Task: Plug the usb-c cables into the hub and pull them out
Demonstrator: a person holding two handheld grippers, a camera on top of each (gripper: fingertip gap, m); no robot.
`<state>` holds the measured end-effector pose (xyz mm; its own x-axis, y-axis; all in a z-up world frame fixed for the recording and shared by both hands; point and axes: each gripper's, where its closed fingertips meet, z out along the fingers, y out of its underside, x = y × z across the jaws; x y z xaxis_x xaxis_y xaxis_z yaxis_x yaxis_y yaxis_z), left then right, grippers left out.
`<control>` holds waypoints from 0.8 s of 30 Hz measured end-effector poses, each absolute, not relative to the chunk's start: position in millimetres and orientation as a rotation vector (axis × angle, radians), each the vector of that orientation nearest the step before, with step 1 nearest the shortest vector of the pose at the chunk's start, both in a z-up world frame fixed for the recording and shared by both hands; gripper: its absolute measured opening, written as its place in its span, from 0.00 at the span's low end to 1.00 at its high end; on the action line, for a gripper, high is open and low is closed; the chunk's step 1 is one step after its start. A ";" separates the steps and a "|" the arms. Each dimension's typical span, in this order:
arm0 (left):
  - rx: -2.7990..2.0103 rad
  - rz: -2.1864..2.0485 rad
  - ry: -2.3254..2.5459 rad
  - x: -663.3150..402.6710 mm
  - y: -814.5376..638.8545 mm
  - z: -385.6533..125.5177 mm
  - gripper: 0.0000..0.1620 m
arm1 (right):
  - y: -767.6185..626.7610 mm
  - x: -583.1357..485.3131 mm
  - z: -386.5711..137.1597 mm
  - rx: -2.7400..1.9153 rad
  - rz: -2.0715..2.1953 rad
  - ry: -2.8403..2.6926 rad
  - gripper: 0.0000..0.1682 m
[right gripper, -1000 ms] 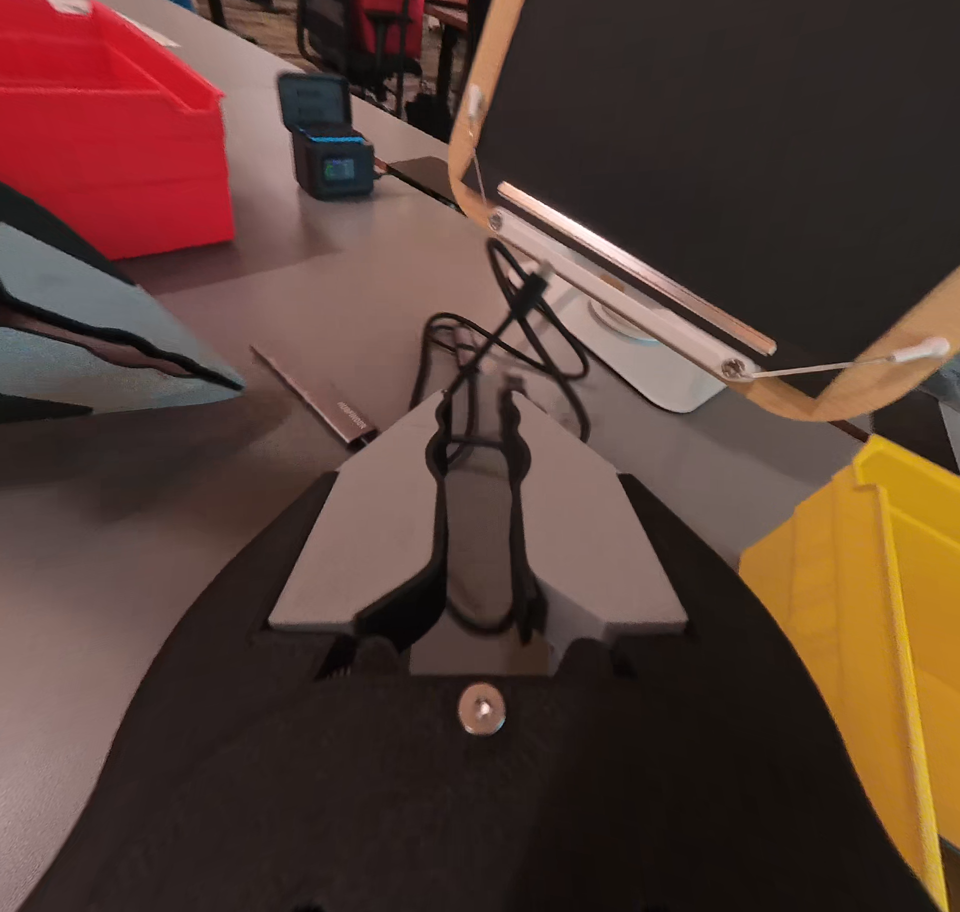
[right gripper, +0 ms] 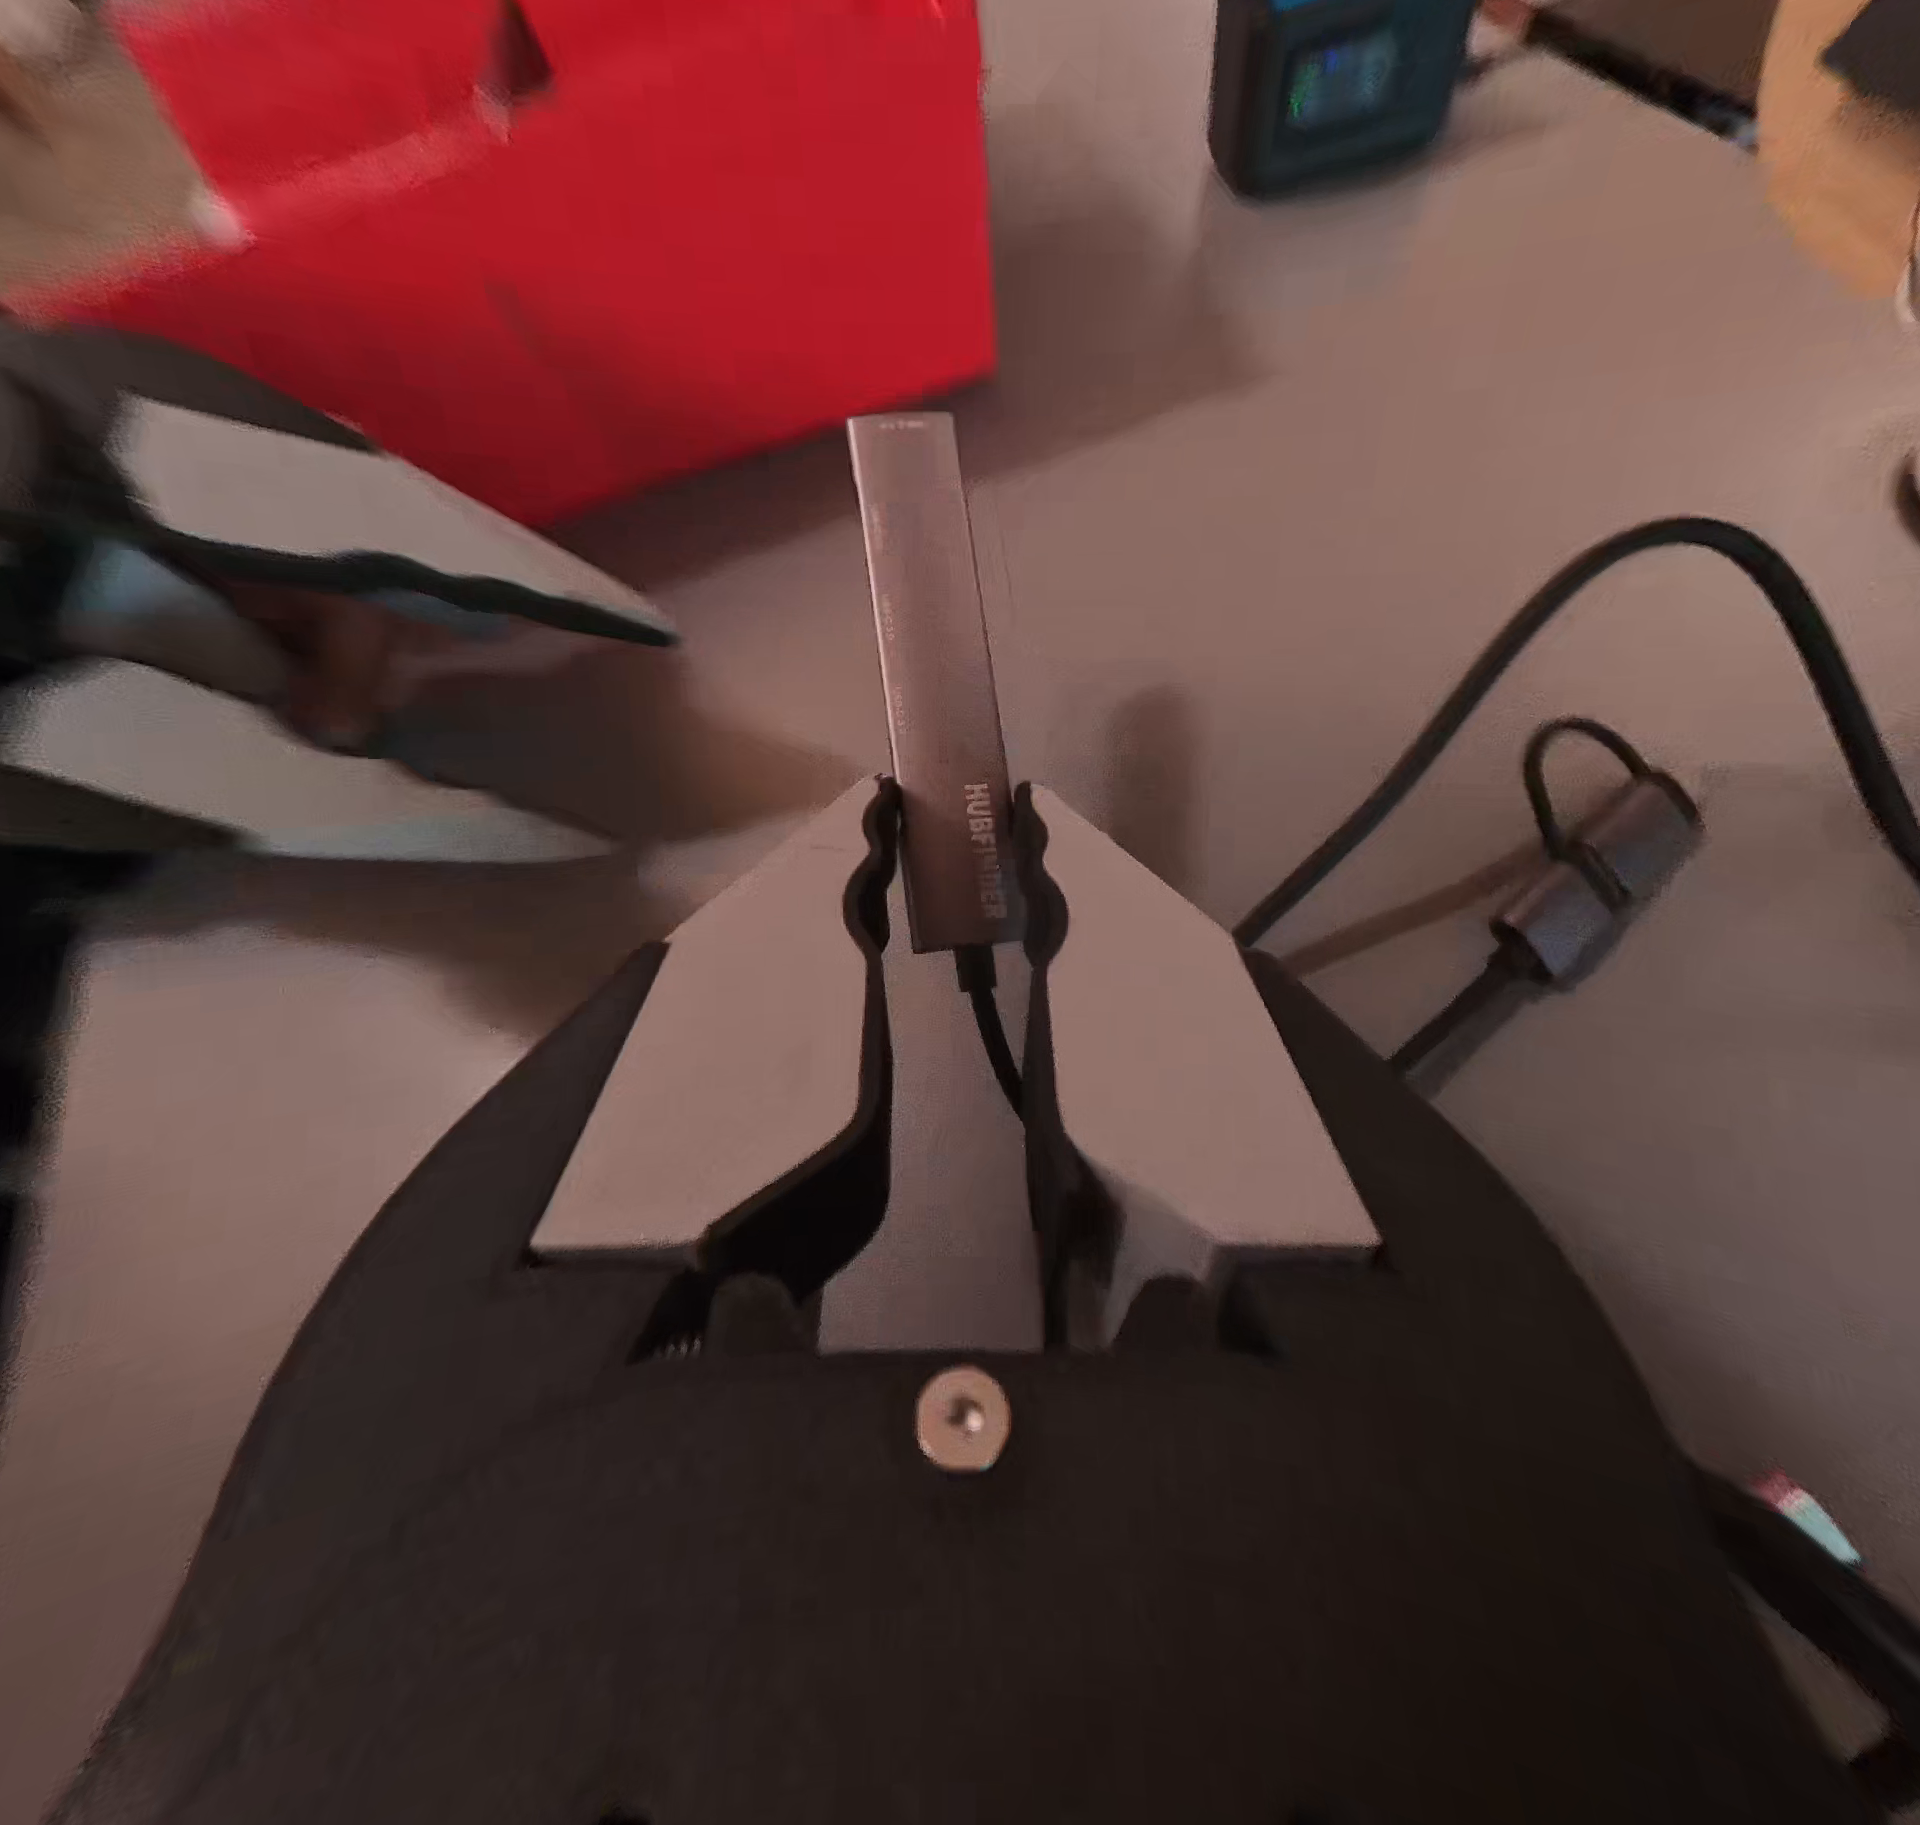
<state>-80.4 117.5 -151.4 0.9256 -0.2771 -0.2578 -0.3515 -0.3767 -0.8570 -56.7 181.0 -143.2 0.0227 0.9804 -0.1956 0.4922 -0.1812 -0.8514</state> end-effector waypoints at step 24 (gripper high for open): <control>-1.558 -0.109 0.540 -28.8 155.4 -48.1 0.04 | 144.8 -45.1 -76.6 -1.220 1.076 -1.487 0.04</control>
<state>-28.8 155.4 -48.1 0.8799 -0.3990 -0.2581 -0.2670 0.0343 -0.9631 -45.1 144.8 -76.6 -0.1038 0.9880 0.1140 0.2010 0.1331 -0.9705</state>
